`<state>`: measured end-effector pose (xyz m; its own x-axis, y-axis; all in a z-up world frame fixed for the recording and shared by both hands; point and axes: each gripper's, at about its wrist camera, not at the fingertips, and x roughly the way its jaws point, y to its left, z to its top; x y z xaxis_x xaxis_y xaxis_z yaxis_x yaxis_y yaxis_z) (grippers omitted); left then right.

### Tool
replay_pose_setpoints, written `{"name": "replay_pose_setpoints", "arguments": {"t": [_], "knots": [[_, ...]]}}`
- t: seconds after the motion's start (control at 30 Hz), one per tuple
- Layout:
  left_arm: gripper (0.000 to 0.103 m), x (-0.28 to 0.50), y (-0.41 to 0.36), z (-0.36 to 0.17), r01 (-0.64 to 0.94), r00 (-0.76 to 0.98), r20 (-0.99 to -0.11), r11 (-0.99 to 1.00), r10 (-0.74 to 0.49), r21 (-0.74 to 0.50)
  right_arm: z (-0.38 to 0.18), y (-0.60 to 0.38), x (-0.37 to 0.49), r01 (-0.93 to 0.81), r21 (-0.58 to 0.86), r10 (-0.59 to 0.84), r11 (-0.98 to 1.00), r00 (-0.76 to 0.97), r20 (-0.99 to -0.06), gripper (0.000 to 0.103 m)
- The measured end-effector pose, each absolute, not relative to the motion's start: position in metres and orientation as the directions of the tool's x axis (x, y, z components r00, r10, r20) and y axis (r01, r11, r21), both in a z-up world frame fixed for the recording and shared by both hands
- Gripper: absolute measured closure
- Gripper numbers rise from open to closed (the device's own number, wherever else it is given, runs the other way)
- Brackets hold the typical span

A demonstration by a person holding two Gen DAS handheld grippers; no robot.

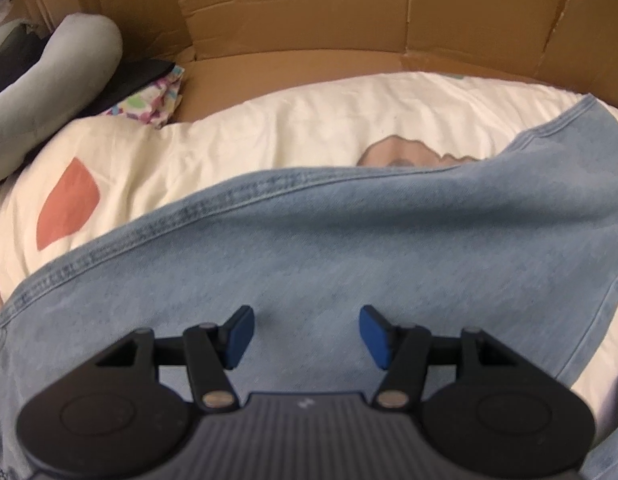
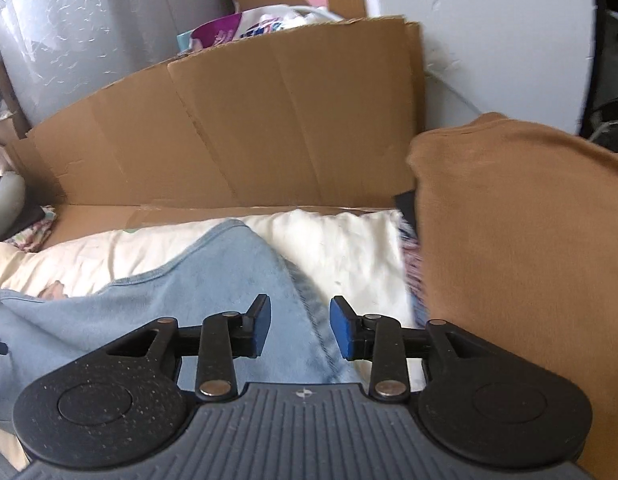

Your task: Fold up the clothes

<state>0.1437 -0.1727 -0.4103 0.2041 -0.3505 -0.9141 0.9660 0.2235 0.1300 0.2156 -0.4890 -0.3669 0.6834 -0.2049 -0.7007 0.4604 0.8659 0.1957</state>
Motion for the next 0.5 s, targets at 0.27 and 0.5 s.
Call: {"name": "replay_pose_setpoints", "arguments": {"t": [0.27,0.5], "knots": [[0.042,0.143,-0.179,-0.415,0.967,0.2,-0.917,0.223,-0.346,0.126,-0.385,-0.503,0.275,0.395,0.203,-0.151,0.896,0.702,-0.696,0.062],[0.042,0.143,-0.181,-0.42,0.967,0.198,-0.92,0.223,-0.339,0.126,-0.405,-0.513,0.309,0.325,0.26,-0.039,0.909,0.688,-0.724,0.051]]}}
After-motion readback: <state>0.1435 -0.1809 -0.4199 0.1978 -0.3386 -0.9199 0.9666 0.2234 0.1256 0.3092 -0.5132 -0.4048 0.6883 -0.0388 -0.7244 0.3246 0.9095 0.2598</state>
